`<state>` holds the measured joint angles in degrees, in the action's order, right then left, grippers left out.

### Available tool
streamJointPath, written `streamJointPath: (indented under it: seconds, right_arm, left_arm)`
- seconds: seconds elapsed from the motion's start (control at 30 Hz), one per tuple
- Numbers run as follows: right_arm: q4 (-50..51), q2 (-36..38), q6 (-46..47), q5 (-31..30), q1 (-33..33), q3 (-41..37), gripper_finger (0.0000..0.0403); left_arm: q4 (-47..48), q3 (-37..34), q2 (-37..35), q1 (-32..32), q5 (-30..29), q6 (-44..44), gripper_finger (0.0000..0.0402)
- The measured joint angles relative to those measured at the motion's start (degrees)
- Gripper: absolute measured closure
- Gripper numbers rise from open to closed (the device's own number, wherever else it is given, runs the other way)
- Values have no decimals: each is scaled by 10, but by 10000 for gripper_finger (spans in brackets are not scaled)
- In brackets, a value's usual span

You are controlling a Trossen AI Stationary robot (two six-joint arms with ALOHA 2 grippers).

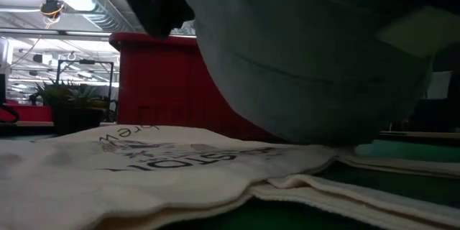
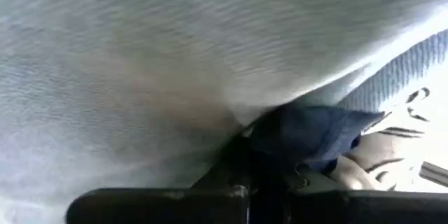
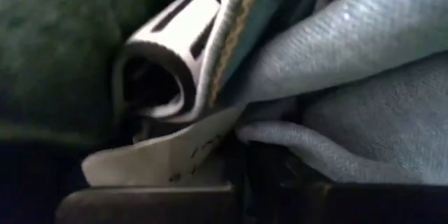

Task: Fold laundry
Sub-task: Put the clothes into the red bin

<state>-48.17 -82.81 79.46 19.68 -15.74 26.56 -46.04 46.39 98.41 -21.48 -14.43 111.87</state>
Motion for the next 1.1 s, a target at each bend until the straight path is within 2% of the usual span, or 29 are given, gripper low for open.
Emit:
streamJointPath:
  seconds: [0.23,0.43,1.1]
  right_arm:
    - [0,0,0,39,29,11,399]
    - [4,9,11,65,43,12,396]
    - [3,47,18,74,80,12,396]
  left_arm:
    - [-49,0,0,1,-27,-15,396]
    - [-50,1,0,1,-32,-29,396]
    - [-138,2,0,23,-65,-107,399]
